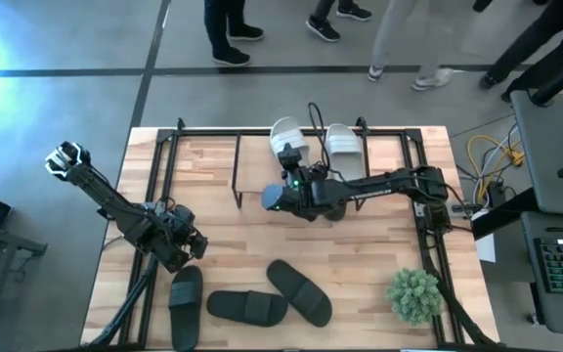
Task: Pick and place slides into the shelf
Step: Put the gray slipper on the shelf
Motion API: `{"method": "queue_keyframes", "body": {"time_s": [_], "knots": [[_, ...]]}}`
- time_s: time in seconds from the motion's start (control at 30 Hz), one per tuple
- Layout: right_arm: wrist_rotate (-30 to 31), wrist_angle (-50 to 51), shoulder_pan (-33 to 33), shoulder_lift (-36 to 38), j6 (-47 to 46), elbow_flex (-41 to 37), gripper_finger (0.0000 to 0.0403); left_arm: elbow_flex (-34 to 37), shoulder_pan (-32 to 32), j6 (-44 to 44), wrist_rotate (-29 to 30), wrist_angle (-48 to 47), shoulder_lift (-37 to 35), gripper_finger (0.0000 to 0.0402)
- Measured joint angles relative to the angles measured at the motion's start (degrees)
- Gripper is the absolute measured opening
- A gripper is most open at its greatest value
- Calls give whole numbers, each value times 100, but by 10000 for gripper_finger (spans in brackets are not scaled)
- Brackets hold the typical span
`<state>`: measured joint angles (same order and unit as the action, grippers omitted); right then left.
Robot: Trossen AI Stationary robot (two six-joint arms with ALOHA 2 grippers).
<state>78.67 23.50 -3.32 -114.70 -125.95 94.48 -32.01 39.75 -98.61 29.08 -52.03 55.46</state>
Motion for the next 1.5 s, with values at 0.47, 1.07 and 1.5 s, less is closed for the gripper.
{"method": "queue_keyframes", "body": {"time_s": [0.47,1.07,1.5], "knots": [[1,38,-566,589,1606,-11,188,-341,0,59,686,25,-68,240],[-1675,1166,-1103,3061,8032,0,107,-1440,-2754,6095,-16,2953,-59,85],[-2551,5182,-1536,3976,6193,-6,9,-2617,-4374,8171,-1675,2751,1385,1]]}}
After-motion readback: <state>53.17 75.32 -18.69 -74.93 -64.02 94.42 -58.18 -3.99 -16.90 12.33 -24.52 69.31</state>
